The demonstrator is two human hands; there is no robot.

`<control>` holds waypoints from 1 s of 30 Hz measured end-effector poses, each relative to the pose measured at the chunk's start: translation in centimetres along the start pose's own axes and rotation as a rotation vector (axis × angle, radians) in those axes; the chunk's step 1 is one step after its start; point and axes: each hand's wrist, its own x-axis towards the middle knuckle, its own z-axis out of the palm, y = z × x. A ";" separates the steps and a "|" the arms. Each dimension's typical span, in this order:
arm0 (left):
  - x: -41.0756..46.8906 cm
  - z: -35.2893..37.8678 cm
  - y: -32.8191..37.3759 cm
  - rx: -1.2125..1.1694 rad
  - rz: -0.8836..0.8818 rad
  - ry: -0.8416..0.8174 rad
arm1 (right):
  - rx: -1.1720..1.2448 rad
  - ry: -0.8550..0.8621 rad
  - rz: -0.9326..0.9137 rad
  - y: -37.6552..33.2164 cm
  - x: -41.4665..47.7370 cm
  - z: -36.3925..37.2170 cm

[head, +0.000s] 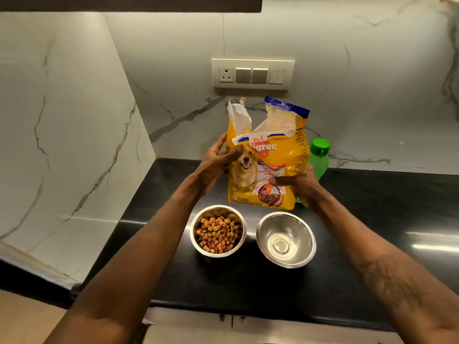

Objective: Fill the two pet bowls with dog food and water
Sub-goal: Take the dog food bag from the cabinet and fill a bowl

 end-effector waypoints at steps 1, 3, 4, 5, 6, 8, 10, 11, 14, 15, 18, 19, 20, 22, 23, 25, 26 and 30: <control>0.6 0.1 0.5 0.010 -0.001 0.039 | 0.009 -0.002 0.005 0.1 0.1 0.0; 1.7 0.0 0.6 0.063 -0.011 0.113 | 0.012 -0.006 0.008 0.2 0.4 0.0; 2.1 -0.2 0.4 0.095 -0.015 0.140 | -0.002 -0.008 0.011 0.3 0.7 0.1; 2.4 -0.4 0.1 0.116 -0.009 0.169 | -0.017 -0.006 0.018 0.4 1.0 0.1; 2.5 -0.6 -0.2 0.122 0.001 0.197 | -0.020 -0.003 0.027 0.5 1.4 0.2; 2.8 -1.0 -0.9 0.097 0.023 0.222 | 0.000 0.018 0.046 0.6 2.2 0.4; 2.8 -1.0 -1.5 0.046 0.049 0.235 | 0.006 0.041 0.048 0.2 2.8 0.7; 2.9 -1.0 -1.8 0.011 0.058 0.249 | -0.005 0.050 0.050 0.0 3.2 0.7; 3.4 -0.6 -2.4 -0.031 0.069 0.308 | -0.131 0.100 0.018 0.2 4.6 0.3; 3.7 -0.5 -2.6 -0.015 0.064 0.331 | -0.169 0.116 0.004 0.5 5.0 0.2; 4.8 -0.4 -3.8 0.006 0.042 0.391 | -0.229 0.191 0.018 1.8 6.0 0.4; 5.2 -0.4 -4.1 0.002 0.033 0.417 | -0.238 0.224 0.027 2.1 6.3 0.4; 5.6 -0.4 -4.4 0.006 0.021 0.446 | -0.249 0.256 0.042 2.5 6.8 0.3; 6.4 -0.6 -5.1 0.028 -0.004 0.486 | -0.286 0.295 0.058 3.3 7.9 0.0; 6.9 -0.8 -5.5 0.047 -0.014 0.498 | -0.305 0.300 0.077 3.7 8.5 -0.2; 7.5 -1.5 -6.4 0.146 -0.042 0.513 | -0.364 0.283 0.131 4.8 9.6 -0.7; 7.7 -1.9 -6.8 0.216 -0.063 0.514 | -0.404 0.266 0.171 5.3 10.0 -0.9; 8.0 -2.6 -7.3 0.331 -0.110 0.460 | -0.405 0.222 0.252 8.0 11.0 -2.3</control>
